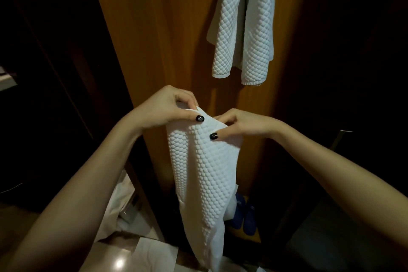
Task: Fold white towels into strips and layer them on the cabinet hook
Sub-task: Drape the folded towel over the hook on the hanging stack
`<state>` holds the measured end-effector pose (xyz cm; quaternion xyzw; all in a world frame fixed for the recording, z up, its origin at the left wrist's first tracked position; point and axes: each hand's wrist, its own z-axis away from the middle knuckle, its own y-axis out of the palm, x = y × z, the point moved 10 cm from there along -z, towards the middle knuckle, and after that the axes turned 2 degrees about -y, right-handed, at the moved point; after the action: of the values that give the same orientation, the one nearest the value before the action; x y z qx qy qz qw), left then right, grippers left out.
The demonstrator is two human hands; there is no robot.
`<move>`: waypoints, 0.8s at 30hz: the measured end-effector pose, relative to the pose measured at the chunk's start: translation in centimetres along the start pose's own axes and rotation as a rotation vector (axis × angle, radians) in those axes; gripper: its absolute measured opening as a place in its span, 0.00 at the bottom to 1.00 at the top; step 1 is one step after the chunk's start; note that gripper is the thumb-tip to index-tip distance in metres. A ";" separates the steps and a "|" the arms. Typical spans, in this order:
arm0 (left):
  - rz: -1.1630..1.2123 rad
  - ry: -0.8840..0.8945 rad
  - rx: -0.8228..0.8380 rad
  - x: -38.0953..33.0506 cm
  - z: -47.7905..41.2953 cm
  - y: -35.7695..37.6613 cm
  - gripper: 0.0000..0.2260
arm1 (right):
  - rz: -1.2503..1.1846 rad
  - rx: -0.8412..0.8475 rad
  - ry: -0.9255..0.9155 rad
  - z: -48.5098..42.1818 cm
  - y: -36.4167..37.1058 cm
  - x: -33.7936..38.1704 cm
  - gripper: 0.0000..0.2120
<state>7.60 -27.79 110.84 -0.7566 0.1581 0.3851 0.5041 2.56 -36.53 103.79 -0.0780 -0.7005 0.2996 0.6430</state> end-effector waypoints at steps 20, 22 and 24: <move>-0.398 0.008 0.180 3.0 0.7 4.2 0.16 | 0.566 -0.162 0.096 -0.3 -0.7 1.5 0.14; -0.419 0.003 0.202 2.6 -0.4 5.0 0.16 | 0.567 -0.155 0.115 -0.1 -0.9 1.6 0.15; -0.335 -0.015 0.263 2.3 -1.3 6.0 0.11 | 0.541 -0.154 0.140 0.5 -1.2 1.4 0.13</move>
<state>5.88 -31.23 105.49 -0.6972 0.0752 0.2777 0.6566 2.21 -36.97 105.65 -0.3308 -0.6288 0.4002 0.5788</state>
